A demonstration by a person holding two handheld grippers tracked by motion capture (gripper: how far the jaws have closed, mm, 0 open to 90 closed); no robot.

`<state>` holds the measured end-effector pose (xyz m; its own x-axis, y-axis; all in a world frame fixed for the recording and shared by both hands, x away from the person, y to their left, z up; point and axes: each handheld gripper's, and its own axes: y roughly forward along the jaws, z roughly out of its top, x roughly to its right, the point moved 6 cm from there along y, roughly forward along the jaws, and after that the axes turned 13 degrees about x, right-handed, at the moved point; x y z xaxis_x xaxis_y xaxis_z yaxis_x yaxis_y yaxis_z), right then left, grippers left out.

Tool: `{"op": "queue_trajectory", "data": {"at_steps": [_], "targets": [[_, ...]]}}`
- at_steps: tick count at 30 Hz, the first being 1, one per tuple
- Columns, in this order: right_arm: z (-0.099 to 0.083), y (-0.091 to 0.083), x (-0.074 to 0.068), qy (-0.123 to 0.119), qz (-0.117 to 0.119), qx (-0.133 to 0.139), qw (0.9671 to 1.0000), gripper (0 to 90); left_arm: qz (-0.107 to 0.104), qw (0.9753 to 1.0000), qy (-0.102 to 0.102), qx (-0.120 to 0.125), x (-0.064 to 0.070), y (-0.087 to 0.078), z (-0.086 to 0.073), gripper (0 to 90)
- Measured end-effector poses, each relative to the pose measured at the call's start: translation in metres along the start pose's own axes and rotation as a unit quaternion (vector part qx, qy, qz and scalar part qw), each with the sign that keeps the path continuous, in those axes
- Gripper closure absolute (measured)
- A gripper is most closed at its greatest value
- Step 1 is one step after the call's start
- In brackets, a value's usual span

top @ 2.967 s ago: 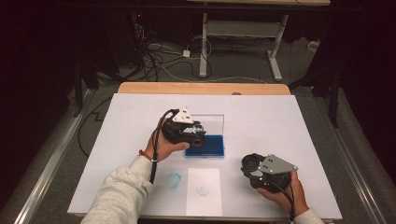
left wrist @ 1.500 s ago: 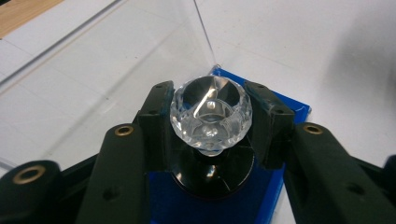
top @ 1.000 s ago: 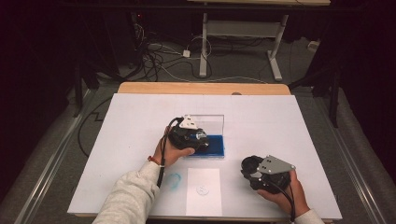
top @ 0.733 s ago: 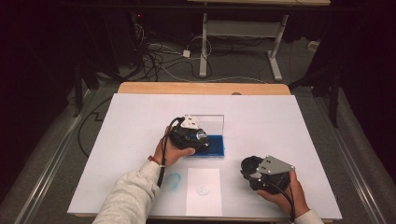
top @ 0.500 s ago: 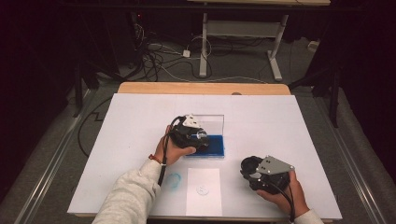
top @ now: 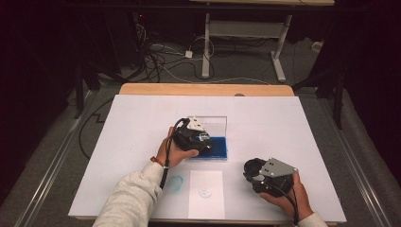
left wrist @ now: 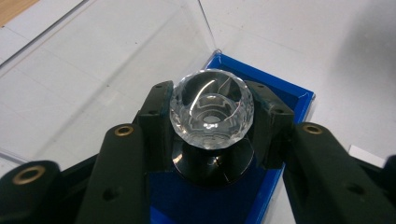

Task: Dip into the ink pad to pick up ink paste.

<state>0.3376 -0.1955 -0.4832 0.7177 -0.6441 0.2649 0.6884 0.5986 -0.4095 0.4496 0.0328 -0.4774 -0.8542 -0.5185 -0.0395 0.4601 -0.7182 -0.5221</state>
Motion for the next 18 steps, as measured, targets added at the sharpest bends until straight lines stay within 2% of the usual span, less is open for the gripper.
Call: {"op": "queue_trajectory", "data": {"at_steps": [4, 11, 15, 18], "targets": [[0.0000, 0.0001, -0.0006, -0.002, 0.002, -0.001, 1.0000, 38.8, 0.012, 0.9998, 0.012, -0.006, 0.0021, 0.0010, 0.0005, 54.6], [-0.0002, 0.0001, 0.0004, 0.000, 0.000, 0.000, 1.0000, 38.8, 0.014, 0.9995, 0.023, -0.016, 0.0020, 0.0002, 0.0006, 54.7], [0.0001, -0.0003, 0.0010, 0.001, -0.001, 0.001, 1.0000, 38.8, 0.006, 0.9999, 0.005, -0.013, -0.0002, -0.0001, 0.0021, 54.7], [0.0003, -0.0011, 0.0021, 0.002, -0.003, 0.002, 1.0000, 38.8, -0.004, 1.0000, 0.000, -0.007, 0.0005, -0.0024, 0.0060, 54.7]]}}
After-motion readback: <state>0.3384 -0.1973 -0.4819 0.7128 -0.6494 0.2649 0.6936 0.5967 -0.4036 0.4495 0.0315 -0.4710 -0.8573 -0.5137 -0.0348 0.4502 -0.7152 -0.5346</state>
